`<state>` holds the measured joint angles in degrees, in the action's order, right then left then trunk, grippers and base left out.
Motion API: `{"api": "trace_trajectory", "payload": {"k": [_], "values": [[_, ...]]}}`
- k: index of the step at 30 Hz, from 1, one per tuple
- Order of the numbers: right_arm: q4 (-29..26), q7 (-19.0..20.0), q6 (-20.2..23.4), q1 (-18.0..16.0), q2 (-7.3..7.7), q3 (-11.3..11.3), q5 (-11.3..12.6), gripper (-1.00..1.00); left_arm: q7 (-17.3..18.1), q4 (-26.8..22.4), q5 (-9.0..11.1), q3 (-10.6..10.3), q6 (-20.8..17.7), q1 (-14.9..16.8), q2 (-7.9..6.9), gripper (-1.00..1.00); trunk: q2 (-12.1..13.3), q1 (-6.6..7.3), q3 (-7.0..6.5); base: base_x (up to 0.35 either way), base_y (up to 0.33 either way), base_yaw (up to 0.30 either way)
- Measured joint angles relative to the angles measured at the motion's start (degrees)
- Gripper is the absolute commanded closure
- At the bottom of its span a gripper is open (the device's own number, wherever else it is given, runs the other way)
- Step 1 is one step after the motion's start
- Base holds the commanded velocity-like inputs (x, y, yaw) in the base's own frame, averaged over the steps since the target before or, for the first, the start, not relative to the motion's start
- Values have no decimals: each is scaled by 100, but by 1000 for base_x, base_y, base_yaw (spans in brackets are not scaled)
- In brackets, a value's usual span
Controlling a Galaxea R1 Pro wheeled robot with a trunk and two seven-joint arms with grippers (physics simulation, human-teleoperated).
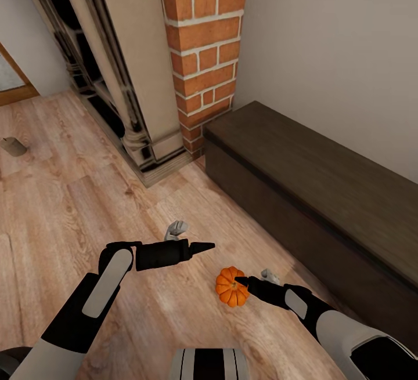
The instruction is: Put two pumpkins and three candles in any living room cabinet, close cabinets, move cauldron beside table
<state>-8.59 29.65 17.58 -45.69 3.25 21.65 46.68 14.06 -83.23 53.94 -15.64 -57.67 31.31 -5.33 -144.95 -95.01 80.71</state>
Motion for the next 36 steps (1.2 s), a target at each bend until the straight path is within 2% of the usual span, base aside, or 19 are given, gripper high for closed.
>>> {"api": "trace_trajectory", "payload": {"k": [5, 11, 13, 23, 36], "values": [[2, 0, -80, 1, -3, 2, -24, -100, 0, 0, -5, -9, 0, -5, 0, -100, -2, -6, 44, 0, 0, 0], [2, 0, -152, 1, -3, 2, -30, -100, -10, 0, -11, -266, 0, -5, 0, -100, -10, -21, 177, 0, 0, 0], [2, 0, -159, 0, -3, 1, -30, -100, -14, 0, -9, -315, 0, -3, 0, -100, -11, -21, 177, 0, 0, 0], [2, 0, -165, 1, -3, 3, -30, -100, -16, 0, -10, -349, 0, -5, 0, -100, -11, -21, 177, 0, 0, 0], [2, 0, -165, 0, -3, 1, -34, -100, -13, 0, -1, -350, 0, 0, 0, -100, -27, -52, 443, 0, 0, 0]]}}
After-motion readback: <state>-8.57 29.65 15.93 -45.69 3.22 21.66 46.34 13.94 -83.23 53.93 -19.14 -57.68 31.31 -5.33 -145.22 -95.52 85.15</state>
